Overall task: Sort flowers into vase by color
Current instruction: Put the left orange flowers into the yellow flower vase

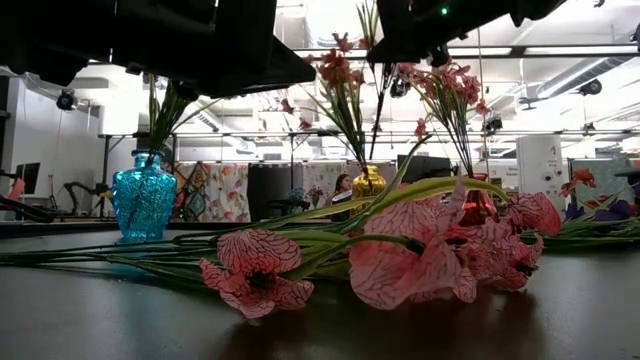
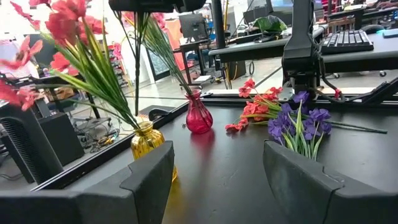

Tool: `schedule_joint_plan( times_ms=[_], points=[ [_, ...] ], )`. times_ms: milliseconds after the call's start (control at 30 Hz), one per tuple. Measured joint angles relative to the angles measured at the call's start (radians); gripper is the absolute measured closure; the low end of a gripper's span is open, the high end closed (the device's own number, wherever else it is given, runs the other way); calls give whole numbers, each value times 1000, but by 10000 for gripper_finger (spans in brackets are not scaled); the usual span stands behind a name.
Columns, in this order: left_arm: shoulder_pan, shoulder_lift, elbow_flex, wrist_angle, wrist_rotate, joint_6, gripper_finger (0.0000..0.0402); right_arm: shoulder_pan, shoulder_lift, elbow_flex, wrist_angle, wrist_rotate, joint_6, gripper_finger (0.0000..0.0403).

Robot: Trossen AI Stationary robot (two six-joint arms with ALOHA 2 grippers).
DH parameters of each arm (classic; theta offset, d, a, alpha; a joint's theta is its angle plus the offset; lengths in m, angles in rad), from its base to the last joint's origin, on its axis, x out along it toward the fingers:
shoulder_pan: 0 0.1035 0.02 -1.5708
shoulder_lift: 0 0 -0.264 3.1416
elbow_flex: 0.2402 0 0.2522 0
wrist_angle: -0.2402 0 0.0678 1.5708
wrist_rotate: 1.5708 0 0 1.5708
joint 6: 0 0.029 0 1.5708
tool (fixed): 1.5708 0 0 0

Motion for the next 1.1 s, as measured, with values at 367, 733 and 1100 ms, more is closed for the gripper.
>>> schedule_joint_plan(
  times_ms=[367,733,1100],
  points=[
    [0,0,0,-7,0,0,174,-4,0,3,-102,-45,78,385],
    [5,0,0,-7,0,0,174,-5,7,-3,-108,-44,101,378],
    [8,0,0,-7,0,1,174,-8,45,-3,-146,-43,136,285]
  ],
)
